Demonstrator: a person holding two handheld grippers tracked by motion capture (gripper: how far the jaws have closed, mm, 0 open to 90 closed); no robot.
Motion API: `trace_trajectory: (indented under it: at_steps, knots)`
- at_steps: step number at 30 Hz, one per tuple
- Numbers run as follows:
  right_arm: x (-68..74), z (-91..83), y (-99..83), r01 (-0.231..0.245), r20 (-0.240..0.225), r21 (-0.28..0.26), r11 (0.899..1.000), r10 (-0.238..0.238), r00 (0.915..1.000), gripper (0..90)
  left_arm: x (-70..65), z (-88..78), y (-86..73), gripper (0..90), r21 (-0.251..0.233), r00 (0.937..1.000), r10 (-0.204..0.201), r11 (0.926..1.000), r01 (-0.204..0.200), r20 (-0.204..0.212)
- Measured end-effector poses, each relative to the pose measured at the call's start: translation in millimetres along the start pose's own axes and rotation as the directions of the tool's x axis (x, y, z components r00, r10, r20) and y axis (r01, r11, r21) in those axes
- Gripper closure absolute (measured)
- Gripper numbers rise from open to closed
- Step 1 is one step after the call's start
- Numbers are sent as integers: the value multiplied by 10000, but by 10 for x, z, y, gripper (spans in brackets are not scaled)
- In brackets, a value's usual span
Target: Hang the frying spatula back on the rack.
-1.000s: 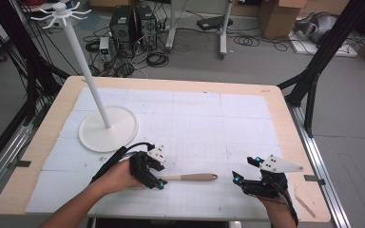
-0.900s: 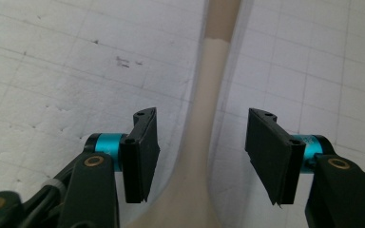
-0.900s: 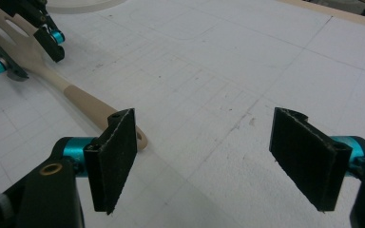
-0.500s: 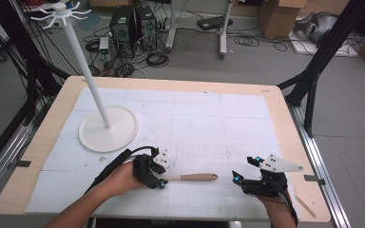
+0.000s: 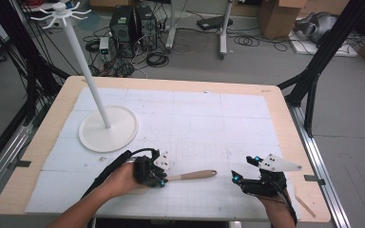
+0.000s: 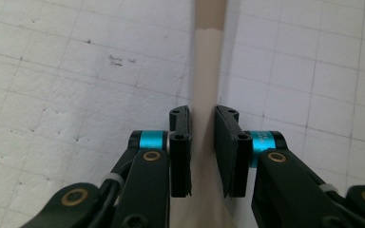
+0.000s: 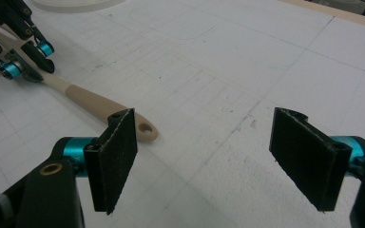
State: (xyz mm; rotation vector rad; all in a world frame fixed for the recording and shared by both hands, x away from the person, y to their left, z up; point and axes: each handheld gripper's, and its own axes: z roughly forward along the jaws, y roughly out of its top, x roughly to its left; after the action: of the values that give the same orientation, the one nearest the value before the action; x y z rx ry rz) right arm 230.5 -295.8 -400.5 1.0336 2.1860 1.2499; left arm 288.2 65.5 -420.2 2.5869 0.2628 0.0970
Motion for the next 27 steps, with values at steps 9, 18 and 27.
trace_trajectory:
  at_steps: [9,18,27]
  knots:
    - [-2,-9,-3,-24,12,1,10000,24,10000,235,28,-4,-15,776,-135,9993,-335,9993,337,166]
    - [-14,-32,-20,-101,39,-12,9999,101,9999,235,20,-22,-40,775,-331,9979,-646,9973,648,76]
    - [50,0,23,-207,-143,-285,9994,203,9997,235,-7,-155,-77,776,-1263,9951,-974,9875,946,-158]
